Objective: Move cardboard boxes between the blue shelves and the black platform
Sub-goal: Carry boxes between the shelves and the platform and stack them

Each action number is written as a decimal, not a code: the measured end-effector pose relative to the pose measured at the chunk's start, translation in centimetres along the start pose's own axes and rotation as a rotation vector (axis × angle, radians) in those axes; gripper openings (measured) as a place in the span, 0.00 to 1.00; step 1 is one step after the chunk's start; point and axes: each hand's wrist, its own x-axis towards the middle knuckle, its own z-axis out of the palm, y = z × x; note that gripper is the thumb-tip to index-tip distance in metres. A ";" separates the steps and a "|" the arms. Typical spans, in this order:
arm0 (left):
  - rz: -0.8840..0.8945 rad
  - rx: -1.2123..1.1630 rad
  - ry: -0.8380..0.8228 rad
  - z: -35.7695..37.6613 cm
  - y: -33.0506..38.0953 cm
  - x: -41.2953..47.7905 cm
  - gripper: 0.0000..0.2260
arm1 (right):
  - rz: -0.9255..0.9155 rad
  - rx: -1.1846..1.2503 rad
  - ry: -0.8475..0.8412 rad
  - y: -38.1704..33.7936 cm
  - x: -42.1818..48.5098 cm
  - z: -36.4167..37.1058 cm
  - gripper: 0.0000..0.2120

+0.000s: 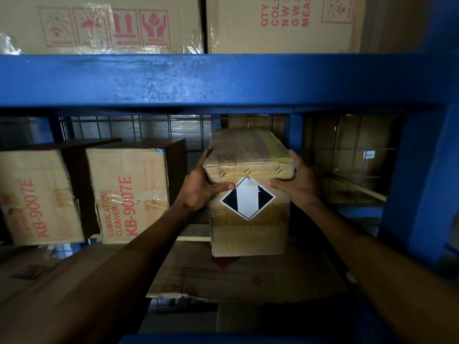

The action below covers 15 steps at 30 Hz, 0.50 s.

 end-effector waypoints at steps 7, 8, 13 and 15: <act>-0.051 -0.141 0.107 0.1 1.8 -6.8 0.41 | -0.020 0.133 0.158 -2.1 -5.3 -1.1 0.19; -0.058 -0.144 0.115 0.2 2.0 -7.3 0.41 | -0.013 0.121 0.138 -2.1 -5.5 -1.1 0.21; -0.095 -0.114 0.069 -0.1 2.9 -7.9 0.36 | 0.043 0.072 -0.005 -2.6 -5.8 -2.0 0.26; -0.131 -0.144 0.032 -0.5 3.5 -7.5 0.37 | 0.061 0.082 -0.067 -2.7 -5.8 -2.4 0.28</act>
